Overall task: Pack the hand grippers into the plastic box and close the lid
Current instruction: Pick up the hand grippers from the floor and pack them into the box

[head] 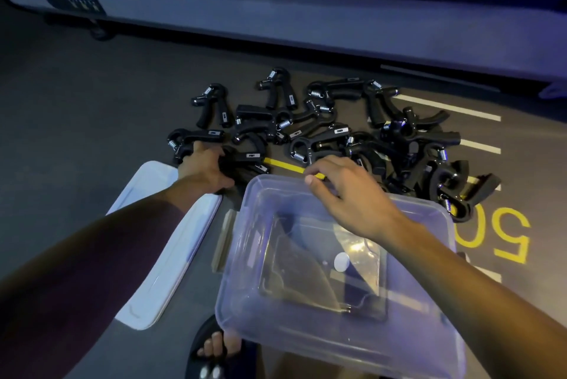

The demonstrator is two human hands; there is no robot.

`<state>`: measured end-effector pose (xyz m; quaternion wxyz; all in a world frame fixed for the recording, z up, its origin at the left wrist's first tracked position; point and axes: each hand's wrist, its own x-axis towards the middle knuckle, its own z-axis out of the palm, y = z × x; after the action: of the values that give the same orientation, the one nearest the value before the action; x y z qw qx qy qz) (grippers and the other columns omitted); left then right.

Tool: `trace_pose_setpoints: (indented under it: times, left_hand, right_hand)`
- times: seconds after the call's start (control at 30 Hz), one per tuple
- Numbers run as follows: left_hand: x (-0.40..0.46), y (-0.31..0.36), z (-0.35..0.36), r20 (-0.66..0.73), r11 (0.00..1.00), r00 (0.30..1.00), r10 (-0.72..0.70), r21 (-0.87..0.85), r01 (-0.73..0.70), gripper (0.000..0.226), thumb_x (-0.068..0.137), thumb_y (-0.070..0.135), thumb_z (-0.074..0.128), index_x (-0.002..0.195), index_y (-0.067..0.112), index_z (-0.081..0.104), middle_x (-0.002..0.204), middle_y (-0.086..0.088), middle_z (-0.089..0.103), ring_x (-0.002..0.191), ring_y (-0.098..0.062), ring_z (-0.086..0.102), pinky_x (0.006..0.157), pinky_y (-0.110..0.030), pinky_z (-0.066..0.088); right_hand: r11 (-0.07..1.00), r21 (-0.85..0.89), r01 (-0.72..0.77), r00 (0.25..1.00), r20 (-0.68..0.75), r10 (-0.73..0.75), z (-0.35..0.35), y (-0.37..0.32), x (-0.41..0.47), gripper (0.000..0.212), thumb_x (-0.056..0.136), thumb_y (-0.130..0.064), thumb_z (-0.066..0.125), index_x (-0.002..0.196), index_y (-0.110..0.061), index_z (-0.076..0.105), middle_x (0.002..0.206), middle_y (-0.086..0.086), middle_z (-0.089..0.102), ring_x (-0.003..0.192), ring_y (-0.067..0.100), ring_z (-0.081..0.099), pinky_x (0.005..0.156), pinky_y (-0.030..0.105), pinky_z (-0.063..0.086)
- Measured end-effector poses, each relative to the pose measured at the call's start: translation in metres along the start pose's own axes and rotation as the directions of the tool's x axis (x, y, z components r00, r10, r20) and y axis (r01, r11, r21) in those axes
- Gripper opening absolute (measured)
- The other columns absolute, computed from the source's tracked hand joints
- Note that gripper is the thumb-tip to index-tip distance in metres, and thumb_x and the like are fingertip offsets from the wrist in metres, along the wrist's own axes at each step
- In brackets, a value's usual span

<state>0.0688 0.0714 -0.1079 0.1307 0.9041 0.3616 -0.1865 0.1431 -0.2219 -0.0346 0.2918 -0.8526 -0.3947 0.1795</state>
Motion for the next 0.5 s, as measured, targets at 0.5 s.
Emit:
trace_pose_setpoints:
  times: [0.5]
  left_hand:
    - [-0.149,0.038,-0.101,0.383,0.451,0.550,0.742,-0.892,0.013,0.053,0.090,0.020,0.054,0.139,0.001,0.049,0.130,-0.023,0.062,0.110,-0.046,0.066,0.077,-0.046,0.059]
  right_hand:
    - [0.841,0.531,0.097,0.953,-0.294,0.075,-0.032,-0.054,-0.039,0.032,0.102,-0.034,0.051,0.133,-0.027,0.052,0.110,-0.003,0.068,0.079,0.014,0.071,0.070,0.026,0.051]
